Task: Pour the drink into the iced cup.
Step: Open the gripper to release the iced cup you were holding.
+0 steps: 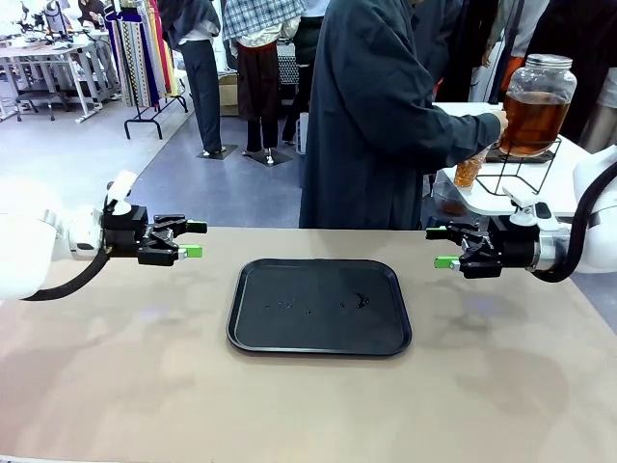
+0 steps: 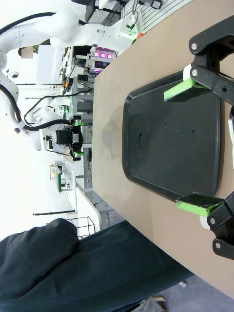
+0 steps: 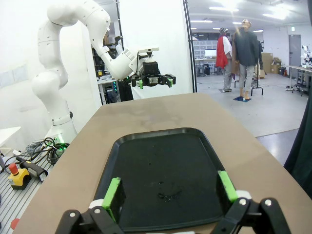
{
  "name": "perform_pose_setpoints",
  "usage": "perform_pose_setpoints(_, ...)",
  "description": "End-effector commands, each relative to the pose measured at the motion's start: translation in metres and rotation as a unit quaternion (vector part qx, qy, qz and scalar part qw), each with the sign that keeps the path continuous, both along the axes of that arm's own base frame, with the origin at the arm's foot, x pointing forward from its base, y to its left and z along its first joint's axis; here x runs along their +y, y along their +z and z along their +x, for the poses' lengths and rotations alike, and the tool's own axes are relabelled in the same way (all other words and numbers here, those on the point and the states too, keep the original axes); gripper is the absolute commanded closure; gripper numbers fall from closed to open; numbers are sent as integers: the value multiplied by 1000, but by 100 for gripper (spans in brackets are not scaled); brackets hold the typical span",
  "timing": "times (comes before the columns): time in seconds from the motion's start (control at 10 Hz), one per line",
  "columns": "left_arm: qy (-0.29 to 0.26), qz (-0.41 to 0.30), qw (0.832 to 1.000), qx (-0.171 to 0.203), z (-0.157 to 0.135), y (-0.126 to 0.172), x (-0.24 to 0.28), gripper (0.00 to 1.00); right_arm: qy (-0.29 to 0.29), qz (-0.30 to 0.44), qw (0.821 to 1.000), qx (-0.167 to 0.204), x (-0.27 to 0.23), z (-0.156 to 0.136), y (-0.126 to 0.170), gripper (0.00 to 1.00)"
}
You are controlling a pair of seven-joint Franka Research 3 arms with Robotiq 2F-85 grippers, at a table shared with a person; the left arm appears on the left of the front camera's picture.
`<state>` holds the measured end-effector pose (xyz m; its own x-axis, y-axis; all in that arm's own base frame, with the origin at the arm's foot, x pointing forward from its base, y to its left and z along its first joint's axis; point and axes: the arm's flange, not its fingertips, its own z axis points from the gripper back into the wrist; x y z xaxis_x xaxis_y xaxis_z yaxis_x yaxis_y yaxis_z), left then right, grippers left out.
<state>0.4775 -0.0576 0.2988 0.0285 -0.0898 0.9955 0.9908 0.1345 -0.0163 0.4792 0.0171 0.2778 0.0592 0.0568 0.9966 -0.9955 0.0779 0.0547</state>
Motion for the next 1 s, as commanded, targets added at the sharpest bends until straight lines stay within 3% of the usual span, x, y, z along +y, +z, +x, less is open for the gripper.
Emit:
perform_pose_setpoints(0.0, 1, 3, 1000, 0, 1, 1, -1, 0, 0, 0, 1000, -2, 0, 1, 3, 0)
perform_pose_setpoints(0.9, 1, 3, 1000, 0, 1, 1, -1, 0, 0, 0, 1000, -2, 0, 1, 3, 0)
